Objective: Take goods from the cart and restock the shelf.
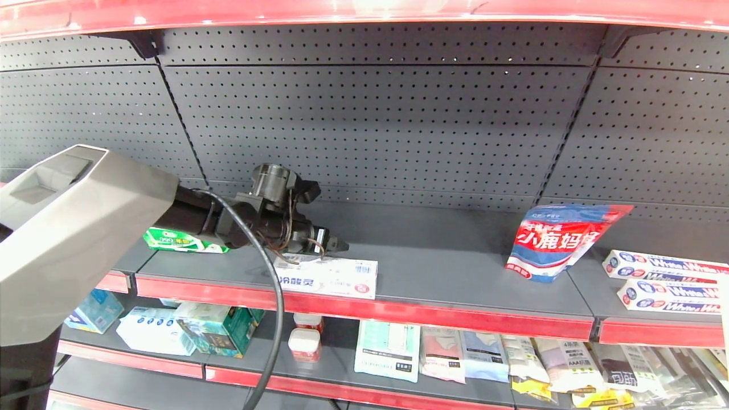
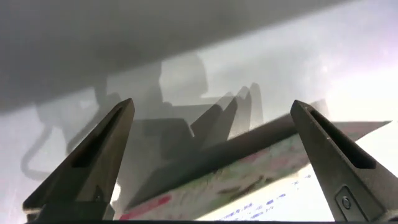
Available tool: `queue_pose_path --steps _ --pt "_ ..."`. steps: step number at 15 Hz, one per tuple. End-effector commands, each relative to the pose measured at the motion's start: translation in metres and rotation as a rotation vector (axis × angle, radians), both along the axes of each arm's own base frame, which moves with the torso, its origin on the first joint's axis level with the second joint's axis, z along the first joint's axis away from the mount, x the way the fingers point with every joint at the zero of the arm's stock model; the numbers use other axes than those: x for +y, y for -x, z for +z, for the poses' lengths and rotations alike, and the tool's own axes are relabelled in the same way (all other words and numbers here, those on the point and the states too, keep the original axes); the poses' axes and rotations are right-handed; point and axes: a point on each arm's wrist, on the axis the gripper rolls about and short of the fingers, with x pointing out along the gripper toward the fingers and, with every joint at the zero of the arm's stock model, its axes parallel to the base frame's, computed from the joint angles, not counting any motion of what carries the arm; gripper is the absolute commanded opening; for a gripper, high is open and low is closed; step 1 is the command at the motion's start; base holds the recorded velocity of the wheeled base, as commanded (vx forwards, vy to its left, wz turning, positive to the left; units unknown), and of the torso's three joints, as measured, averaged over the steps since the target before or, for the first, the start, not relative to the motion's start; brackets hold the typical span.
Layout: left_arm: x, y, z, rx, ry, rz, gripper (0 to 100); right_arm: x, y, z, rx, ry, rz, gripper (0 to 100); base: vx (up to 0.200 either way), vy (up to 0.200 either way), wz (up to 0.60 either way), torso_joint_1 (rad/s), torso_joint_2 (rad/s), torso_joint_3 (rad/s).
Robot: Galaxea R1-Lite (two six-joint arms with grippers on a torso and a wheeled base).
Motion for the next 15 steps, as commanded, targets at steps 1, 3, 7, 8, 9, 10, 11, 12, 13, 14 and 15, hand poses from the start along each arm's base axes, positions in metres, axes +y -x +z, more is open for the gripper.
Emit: queue_pose_path --steps 1,3,7,8,9,10,11,12,13,14,15 --pt "-0.002 0.001 -0.001 0.004 0.006 -0.01 100 0.0 0.0 0.0 0.001 0.0 0.002 0 0.0 0.0 0.0 0.0 0.0 0.0" --pt "-0.005 0.004 -0.003 0.024 0.028 -0.051 100 0.0 0.0 0.0 0.001 0.0 0.0 0 0.0 0.0 0.0 0.0 0.0 0.0" --pt "-0.006 0.007 -0.001 0.034 0.044 -0.078 100 0.0 0.0 0.0 0.001 0.0 0.0 0 0.0 0.0 0.0 0.0 0.0 0.0" --pt "-0.006 0.007 -0.001 0.035 0.05 -0.087 100 0.0 0.0 0.0 0.001 0.0 0.0 0 0.0 0.0 0.0 0.0 0.0 0.0" --pt "-0.006 0.008 -0.002 0.04 0.051 -0.091 100 0.0 0.0 0.0 0.001 0.0 0.0 0 0.0 0.0 0.0 0.0 0.0 0.0" --pt "-0.005 0.009 -0.004 0.048 0.048 -0.093 100 0.0 0.0 0.0 0.001 0.0 0.0 0 0.0 0.0 0.0 0.0 0.0 0.0" --pt "-0.005 0.013 -0.006 0.058 0.04 -0.1 100 0.0 0.0 0.0 0.001 0.0 0.0 0 0.0 0.0 0.0 0.0 0.0 0.0" --pt "-0.004 0.016 -0.008 0.062 0.031 -0.108 100 0.0 0.0 0.0 0.001 0.0 0.0 0 0.0 0.0 0.0 0.0 0.0 0.0" --pt "-0.003 0.019 -0.012 0.074 0.03 -0.133 100 0.0 0.0 0.0 0.001 0.0 0.0 0 0.0 0.0 0.0 0.0 0.0 0.0" --pt "-0.002 0.02 -0.012 0.076 0.029 -0.139 100 0.0 0.0 0.0 0.001 0.0 0.0 0 0.0 0.0 0.0 0.0 0.0 0.0" --pt "-0.002 0.02 -0.011 0.073 0.03 -0.139 100 0.0 0.0 0.0 0.001 0.0 0.0 0 0.0 0.0 0.0 0.0 0.0 0.0"
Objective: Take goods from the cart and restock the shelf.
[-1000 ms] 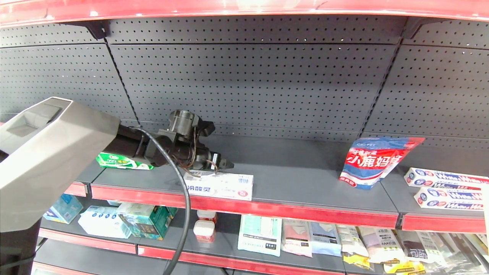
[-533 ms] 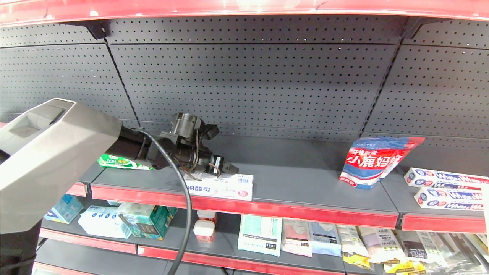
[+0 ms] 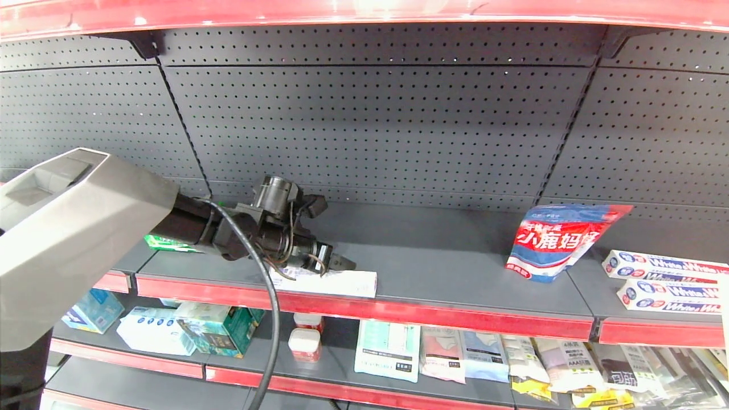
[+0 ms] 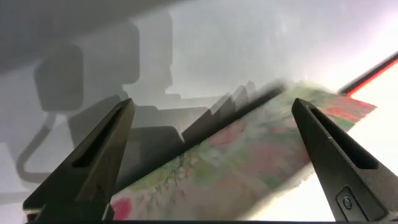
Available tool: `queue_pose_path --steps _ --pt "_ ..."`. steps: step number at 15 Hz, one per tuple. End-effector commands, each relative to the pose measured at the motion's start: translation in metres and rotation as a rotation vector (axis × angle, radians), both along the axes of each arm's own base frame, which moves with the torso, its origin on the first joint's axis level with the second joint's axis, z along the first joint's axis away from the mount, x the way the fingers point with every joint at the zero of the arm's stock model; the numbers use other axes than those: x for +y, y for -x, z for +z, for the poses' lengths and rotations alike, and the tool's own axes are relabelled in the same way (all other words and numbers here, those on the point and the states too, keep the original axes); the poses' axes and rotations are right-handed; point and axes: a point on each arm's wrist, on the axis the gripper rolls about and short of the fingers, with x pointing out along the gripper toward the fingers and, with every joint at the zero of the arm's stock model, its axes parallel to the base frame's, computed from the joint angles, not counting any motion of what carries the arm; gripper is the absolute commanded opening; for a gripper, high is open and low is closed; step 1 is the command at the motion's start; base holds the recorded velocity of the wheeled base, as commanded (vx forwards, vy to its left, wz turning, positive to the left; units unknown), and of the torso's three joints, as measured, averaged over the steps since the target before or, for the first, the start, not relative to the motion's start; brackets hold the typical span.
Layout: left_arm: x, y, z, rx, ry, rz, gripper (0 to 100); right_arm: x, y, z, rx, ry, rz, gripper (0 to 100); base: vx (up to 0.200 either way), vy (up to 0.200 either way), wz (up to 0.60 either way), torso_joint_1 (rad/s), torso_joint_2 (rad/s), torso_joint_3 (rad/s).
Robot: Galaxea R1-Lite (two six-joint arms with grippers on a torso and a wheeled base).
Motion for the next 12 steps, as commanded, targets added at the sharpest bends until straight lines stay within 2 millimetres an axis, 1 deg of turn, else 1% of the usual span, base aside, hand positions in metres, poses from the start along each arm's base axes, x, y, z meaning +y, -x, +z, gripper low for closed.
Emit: queue_pose_path --steps 1,7,12 --pt "0.001 0.001 0.002 -0.003 0.0 0.003 100 0.0 0.0 0.0 0.001 0.0 0.001 0 0.0 0.0 0.0 0.0 0.0 0.0" --pt "0.003 -0.002 0.003 -0.012 0.003 0.012 100 0.0 0.0 0.0 0.001 0.0 0.001 0 0.0 0.0 0.0 0.0 0.0 0.0" --pt "0.007 -0.009 0.012 -0.04 0.02 0.03 100 0.0 0.0 0.0 0.001 0.0 0.001 0 0.0 0.0 0.0 0.0 0.0 0.0"
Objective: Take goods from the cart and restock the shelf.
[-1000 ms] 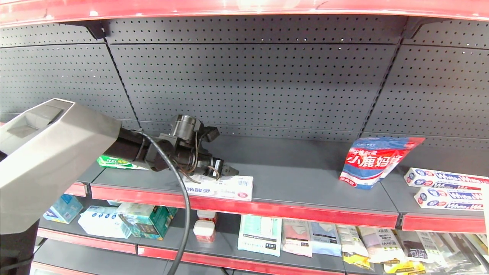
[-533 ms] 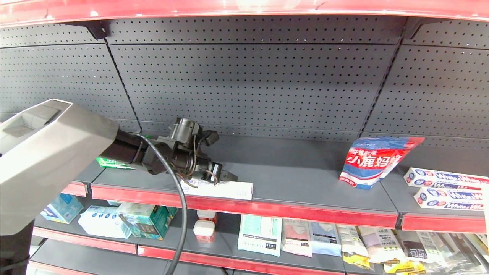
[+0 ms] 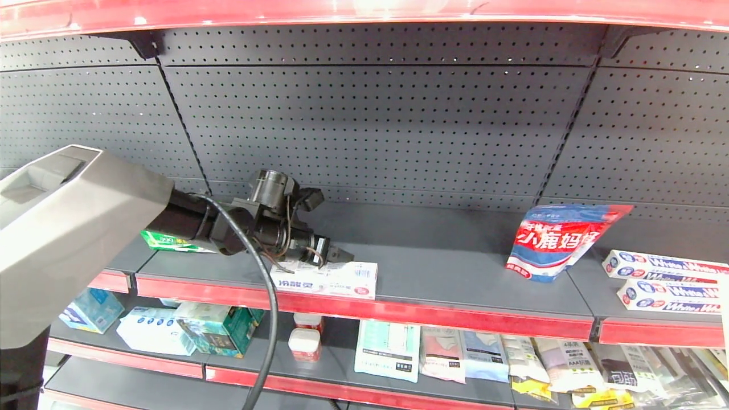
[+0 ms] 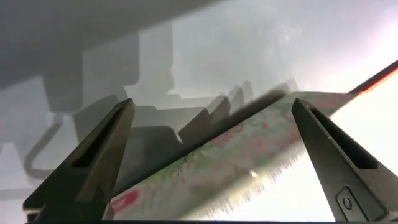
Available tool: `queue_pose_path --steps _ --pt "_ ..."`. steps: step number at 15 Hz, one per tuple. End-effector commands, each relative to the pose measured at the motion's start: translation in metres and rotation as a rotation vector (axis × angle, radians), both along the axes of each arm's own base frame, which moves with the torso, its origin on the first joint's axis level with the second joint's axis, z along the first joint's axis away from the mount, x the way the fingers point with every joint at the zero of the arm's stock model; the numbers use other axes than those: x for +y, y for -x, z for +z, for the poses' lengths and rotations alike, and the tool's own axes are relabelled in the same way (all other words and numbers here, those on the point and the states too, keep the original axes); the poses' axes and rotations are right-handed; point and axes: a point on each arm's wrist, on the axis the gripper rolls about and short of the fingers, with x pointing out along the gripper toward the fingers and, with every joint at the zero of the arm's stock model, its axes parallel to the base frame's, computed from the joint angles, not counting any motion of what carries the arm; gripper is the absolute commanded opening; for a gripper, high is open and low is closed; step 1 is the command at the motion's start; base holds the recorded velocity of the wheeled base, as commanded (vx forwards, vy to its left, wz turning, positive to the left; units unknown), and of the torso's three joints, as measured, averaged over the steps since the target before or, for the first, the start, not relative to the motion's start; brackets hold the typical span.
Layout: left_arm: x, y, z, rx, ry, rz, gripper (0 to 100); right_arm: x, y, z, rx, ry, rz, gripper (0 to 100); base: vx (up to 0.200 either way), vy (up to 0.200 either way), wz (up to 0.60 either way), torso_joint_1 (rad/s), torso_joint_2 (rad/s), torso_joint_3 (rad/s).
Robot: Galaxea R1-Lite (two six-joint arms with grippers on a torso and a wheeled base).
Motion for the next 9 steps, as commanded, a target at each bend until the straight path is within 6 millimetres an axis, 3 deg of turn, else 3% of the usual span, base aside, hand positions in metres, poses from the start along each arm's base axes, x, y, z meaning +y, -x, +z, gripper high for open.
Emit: queue_pose_path --steps 1,9 --pt "0.002 -0.003 0.005 -0.018 0.008 0.007 100 0.0 0.0 0.0 0.001 0.0 0.0 0 0.0 0.0 0.0 0.0 0.0 0.0" --pt "0.01 -0.014 0.027 -0.119 0.062 0.043 100 0.0 0.0 0.0 0.002 0.002 -0.001 0 0.0 0.0 0.0 0.0 0.0 0.0"
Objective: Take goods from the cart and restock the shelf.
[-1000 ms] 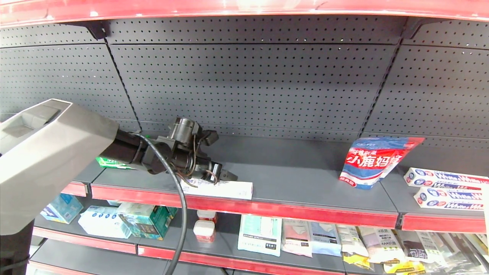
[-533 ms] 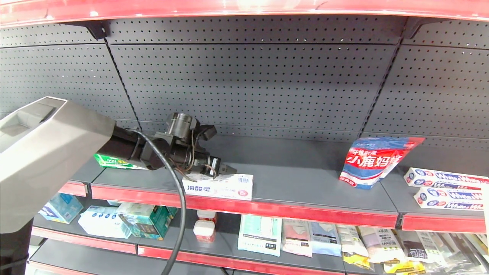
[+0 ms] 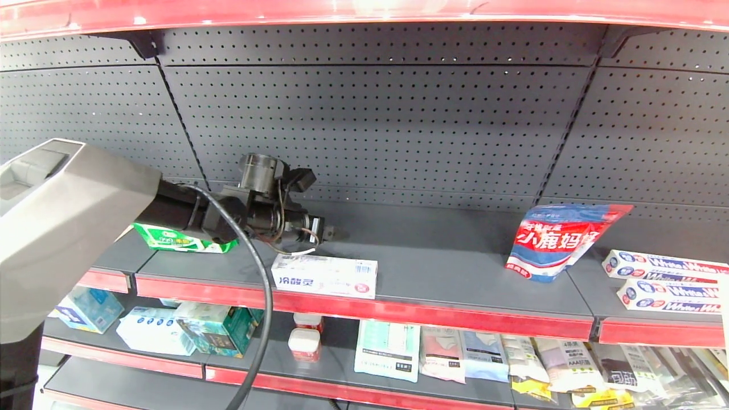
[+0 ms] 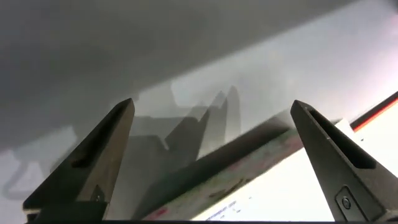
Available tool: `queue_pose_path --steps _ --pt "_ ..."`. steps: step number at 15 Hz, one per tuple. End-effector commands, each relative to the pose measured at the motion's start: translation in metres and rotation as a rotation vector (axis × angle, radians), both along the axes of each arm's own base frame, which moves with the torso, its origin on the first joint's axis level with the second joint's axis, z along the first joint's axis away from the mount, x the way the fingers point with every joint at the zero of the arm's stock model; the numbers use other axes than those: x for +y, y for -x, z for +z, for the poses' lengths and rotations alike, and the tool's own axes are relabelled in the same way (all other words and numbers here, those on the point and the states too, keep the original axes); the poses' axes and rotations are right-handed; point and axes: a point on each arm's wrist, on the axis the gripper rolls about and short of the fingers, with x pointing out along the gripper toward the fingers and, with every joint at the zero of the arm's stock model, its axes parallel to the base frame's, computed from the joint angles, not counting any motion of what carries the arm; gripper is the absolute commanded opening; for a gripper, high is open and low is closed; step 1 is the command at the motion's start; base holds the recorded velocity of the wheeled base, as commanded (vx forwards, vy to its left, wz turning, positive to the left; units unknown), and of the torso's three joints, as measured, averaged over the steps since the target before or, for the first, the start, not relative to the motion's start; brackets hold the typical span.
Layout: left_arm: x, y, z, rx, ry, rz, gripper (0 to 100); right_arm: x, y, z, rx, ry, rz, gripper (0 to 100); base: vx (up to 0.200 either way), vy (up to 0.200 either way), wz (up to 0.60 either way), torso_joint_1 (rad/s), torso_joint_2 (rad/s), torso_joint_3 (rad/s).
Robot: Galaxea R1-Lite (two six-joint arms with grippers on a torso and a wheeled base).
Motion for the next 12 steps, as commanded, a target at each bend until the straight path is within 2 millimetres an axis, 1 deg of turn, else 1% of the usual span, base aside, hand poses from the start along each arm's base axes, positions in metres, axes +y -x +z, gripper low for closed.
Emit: queue_pose_path --steps 1,2,3,4,5,6,7,8,9,12 --pt "0.0 0.0 0.008 -0.025 0.012 0.004 100 0.0 0.0 0.0 0.001 0.0 0.0 0 0.0 0.0 0.0 0.0 0.0 0.0" --pt "0.0 -0.003 0.012 -0.059 0.02 0.014 100 0.0 0.0 0.0 0.001 0.0 0.0 0 0.0 0.0 0.0 0.0 0.0 0.0" --pt "0.009 -0.007 0.017 -0.102 0.026 0.044 100 0.0 0.0 0.0 0.001 0.0 -0.002 0 0.0 0.0 0.0 0.0 0.0 0.0" --pt "0.013 -0.009 0.02 -0.132 0.021 0.075 100 0.0 0.0 0.0 0.001 0.0 -0.002 0 0.0 0.0 0.0 0.0 0.0 0.0" --pt "0.013 -0.009 0.02 -0.132 0.021 0.075 100 0.0 0.0 0.0 0.001 0.0 -0.002 0 0.0 0.0 0.0 0.0 0.0 0.0" --pt "0.024 -0.003 0.033 -0.16 0.008 0.155 100 0.0 0.0 0.0 0.003 0.0 -0.002 0 0.0 0.0 0.0 0.0 0.0 0.0" --pt "0.026 0.0 0.038 -0.164 0.012 0.175 100 0.0 -0.001 0.0 0.006 -0.001 -0.002 0 0.0 0.0 0.0 0.0 0.0 0.0" --pt "0.027 0.002 0.04 -0.171 0.01 0.187 100 0.0 -0.001 0.0 0.007 -0.001 -0.002 0 0.0 0.0 0.0 0.0 0.0 0.0" --pt "0.032 0.006 0.043 -0.215 0.002 0.237 100 0.0 -0.001 0.0 0.009 -0.001 -0.002 0 0.0 0.0 0.0 0.0 0.0 0.0" --pt "0.037 0.025 0.039 -0.273 0.027 0.262 100 0.0 -0.001 0.0 0.009 -0.001 -0.002 0 0.0 0.0 0.0 0.0 0.0 0.0"
